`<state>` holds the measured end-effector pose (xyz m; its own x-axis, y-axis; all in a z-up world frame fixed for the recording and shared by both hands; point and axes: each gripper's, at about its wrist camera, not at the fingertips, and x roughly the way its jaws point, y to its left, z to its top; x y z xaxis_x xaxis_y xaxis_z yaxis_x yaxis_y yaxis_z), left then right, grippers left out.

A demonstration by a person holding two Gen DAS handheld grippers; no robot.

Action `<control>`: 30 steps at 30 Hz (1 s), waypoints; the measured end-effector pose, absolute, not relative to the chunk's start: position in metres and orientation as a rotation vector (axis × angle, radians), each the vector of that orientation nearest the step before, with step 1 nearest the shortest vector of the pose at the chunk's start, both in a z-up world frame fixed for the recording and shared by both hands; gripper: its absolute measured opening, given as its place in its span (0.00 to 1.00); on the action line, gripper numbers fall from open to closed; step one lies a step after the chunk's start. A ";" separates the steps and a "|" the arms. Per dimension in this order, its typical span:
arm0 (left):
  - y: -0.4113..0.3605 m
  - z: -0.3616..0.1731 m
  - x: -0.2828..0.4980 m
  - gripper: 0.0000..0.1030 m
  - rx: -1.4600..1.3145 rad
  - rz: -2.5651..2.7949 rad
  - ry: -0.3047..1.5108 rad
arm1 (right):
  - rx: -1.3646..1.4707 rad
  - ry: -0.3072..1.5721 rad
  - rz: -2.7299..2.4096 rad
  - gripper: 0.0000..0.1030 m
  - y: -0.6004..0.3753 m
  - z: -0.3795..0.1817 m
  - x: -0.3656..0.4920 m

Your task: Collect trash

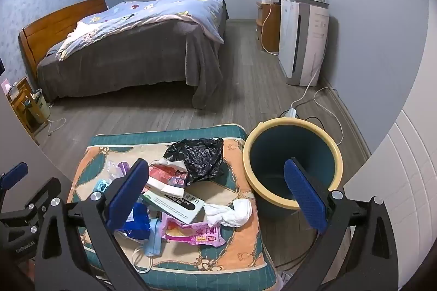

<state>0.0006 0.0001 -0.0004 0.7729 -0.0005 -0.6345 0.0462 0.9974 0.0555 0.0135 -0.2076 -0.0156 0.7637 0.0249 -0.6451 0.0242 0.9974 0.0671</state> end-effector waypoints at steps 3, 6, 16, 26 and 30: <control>0.000 -0.001 0.001 0.95 0.065 -0.026 0.688 | 0.075 0.708 0.003 0.95 -0.208 -0.015 0.015; 0.000 -0.001 0.001 0.95 0.063 -0.026 0.683 | 0.068 0.705 -0.001 0.95 -0.207 -0.015 0.016; -0.002 0.000 0.001 0.95 0.067 -0.021 0.674 | 0.065 0.703 0.002 0.95 -0.198 -0.016 0.015; -0.003 0.002 0.000 0.95 0.071 -0.020 0.672 | 0.076 0.706 0.013 0.95 -0.204 -0.019 0.015; -0.002 0.001 0.000 0.95 0.073 -0.019 0.673 | 0.075 0.709 0.009 0.95 -0.204 -0.020 0.015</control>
